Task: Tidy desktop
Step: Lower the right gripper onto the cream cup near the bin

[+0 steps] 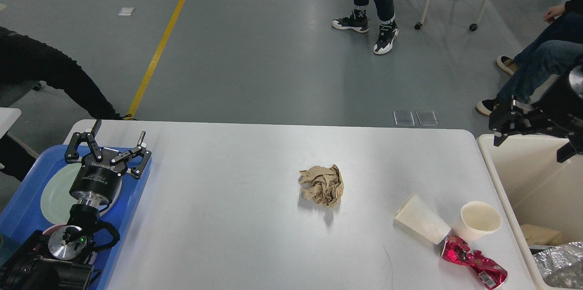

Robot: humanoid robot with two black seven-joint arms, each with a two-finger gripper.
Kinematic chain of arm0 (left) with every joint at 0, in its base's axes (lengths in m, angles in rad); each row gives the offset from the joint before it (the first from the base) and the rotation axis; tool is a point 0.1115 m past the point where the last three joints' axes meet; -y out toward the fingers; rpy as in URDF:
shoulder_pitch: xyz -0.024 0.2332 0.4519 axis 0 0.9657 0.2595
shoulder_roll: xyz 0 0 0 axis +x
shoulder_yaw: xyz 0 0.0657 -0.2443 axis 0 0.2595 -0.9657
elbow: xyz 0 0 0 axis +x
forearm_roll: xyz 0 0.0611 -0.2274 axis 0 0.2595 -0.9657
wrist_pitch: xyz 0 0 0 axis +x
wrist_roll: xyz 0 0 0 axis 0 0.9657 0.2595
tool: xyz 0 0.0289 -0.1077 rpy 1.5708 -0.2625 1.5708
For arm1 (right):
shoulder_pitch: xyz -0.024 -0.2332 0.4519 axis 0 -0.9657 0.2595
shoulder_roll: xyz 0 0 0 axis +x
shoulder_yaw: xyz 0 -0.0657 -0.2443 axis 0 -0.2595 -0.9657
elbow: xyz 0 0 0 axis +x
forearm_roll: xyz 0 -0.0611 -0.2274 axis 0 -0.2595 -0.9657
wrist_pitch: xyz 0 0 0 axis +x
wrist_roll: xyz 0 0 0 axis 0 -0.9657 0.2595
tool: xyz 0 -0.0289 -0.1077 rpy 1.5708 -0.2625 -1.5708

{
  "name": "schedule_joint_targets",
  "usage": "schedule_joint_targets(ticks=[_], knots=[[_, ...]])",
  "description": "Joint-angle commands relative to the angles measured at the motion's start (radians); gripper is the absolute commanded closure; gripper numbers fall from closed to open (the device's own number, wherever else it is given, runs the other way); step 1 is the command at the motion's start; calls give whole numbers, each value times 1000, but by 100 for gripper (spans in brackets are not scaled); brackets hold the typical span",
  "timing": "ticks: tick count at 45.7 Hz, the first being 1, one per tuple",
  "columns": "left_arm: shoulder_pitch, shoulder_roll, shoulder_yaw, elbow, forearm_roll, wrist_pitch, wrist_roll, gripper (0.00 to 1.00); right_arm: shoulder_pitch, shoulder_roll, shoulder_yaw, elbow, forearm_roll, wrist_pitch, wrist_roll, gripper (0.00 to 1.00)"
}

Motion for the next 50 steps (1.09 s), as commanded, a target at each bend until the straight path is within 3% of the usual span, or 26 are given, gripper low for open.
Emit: schedule_joint_targets(ticks=[1,7,17,37,40,45,50], knots=[[0,0,0,0,0,0,-2,4,-90,-87,8,-3,-7,-26,1,2],[0,0,0,0,0,0,0,4,-211,-156,14,-6,-10,-136,1,2],[0,0,0,0,0,0,0,4,-477,-154,144,-55,1,-325,2,2],[0,0,0,0,0,0,-2,4,-949,-142,371,-383,10,-414,2,4],[0,0,0,0,0,0,0,4,-988,-130,394,-406,10,-420,2,14],[0,0,0,0,0,0,0,4,-1029,-130,419,-451,10,-437,5,40],[0,0,0,0,0,0,-2,4,-1043,-130,463,-454,10,-448,5,54]])
